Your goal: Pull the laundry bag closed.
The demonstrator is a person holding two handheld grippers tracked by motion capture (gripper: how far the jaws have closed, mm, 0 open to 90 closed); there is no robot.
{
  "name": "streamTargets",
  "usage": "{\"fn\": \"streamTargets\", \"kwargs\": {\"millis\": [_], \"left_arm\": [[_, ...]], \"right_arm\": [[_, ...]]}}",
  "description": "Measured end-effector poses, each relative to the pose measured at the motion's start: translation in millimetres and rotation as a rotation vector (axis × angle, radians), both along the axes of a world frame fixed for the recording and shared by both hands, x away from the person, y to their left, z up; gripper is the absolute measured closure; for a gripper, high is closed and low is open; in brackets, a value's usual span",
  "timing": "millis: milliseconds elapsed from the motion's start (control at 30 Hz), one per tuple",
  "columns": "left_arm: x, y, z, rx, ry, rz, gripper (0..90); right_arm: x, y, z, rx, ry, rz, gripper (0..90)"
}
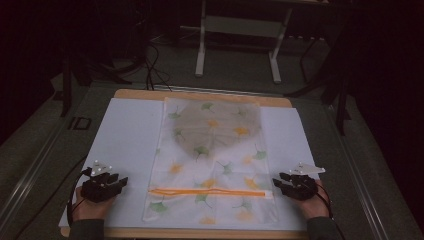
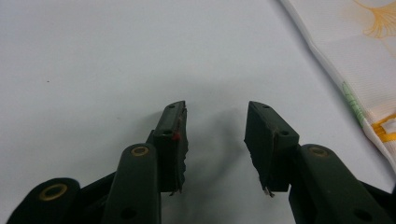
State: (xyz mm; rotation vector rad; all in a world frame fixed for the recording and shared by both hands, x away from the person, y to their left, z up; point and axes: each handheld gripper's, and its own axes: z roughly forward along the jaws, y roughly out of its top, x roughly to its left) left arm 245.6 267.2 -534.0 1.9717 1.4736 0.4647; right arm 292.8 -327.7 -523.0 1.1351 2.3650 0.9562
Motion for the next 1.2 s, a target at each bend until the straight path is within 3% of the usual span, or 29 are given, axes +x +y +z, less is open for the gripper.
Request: {"fn": "streamTargets", "kwargs": {"millis": [300, 467, 967, 1200], "left_arm": [[-3.0, 1.0, 3.1, -0.01, -0.017, -0.004, 58.0], [-6.4, -3.7, 5.2, -0.016, -0.034, -0.035, 57.4], [-9.4, -7.8, 7.0, -0.036, -0.03, -0.061, 56.9], [-10.4, -7.3, 7.2, -0.041, -0.027, -0.06, 56.9]], "right_arm": [[4.5, 14.4, 6.6, -0.021, 0.01, 0.069, 58.4], [6.9, 23.1, 12.4, -0.038, 0.008, 0.112, 57.4], [15.1, 54.3, 19.5, -0.038, 0.011, 0.207, 55.0], [17.9, 73.4, 20.3, -0.013, 0.016, 0.255, 54.9]]}}
